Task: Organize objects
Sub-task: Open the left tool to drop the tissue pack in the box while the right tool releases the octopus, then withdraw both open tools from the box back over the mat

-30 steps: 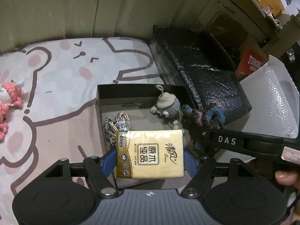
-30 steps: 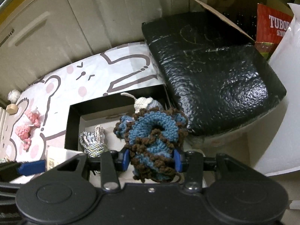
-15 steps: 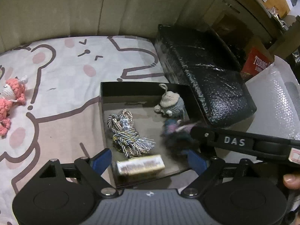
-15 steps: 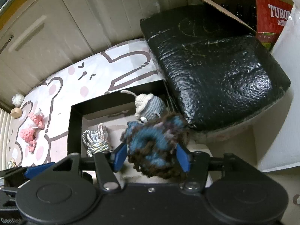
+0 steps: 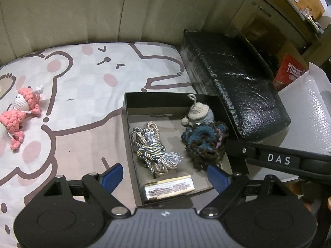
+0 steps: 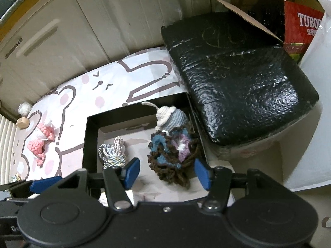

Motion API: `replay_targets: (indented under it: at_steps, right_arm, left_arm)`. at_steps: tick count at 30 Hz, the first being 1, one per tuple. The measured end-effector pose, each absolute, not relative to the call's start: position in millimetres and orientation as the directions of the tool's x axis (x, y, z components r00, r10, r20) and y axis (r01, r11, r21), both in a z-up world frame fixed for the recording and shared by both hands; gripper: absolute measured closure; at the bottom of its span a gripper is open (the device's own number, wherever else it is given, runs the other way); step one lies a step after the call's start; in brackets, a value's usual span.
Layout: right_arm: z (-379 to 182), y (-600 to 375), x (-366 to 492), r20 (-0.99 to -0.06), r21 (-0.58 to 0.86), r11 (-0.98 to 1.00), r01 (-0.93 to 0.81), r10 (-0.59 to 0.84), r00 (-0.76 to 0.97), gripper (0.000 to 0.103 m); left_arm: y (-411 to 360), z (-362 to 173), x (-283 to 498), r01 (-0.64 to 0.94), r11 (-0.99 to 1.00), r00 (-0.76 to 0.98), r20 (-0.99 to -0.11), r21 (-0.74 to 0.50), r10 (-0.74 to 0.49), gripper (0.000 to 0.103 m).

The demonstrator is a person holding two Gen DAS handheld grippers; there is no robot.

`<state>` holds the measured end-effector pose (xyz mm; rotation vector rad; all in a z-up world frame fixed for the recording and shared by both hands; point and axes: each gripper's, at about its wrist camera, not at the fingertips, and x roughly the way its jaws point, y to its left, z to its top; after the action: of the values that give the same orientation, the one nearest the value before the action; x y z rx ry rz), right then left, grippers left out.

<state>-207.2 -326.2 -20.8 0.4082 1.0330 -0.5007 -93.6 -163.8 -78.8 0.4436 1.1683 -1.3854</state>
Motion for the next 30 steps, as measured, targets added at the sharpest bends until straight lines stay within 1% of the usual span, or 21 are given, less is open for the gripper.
replay_targets:
  at_steps: [8, 14, 17, 19, 22, 25, 30]
  right_arm:
    - [0, -319, -217, -0.86, 0.086, 0.823, 0.561, -0.223, 0.459, 0.042]
    - [16, -310, -225, -0.843, 0.071, 0.836, 0.545, -0.242, 0.481, 0.038]
    - [22, -305, -228, -0.836, 0.061, 0.841, 0.537, -0.251, 0.488, 0.034]
    - [26, -302, -231, -0.832, 0.053, 0.845, 0.533, -0.258, 0.492, 0.028]
    - [31, -298, -235, -0.825, 0.048, 0.849, 0.527, -0.264, 0.5, 0.026]
    - [33, -294, -238, -0.82, 0.034, 0.855, 0.517, -0.272, 0.503, 0.02]
    - [35, -288, -243, -0.814, 0.009, 0.863, 0.506, -0.288, 0.505, 0.011]
  left_arm:
    - [-153, -65, -87, 0.909, 0.218, -0.189, -0.819, -0.354, -0.542, 0.014]
    - [-145, -55, -79, 0.912, 0.229, -0.163, -0.812, -0.341, -0.561, 0.014]
    - [-141, -51, -76, 0.909, 0.229, -0.164, -0.806, -0.347, -0.569, 0.014]
    - [-138, -47, -74, 0.911, 0.232, -0.152, -0.803, -0.34, -0.576, 0.012]
    - [-134, -43, -72, 0.918, 0.236, -0.127, -0.8, -0.319, -0.587, 0.009]
    - [-129, -40, -69, 0.919, 0.238, -0.117, -0.795, -0.314, -0.596, 0.004]
    - [-125, -35, -65, 0.921, 0.247, -0.097, -0.791, -0.302, -0.604, 0.0]
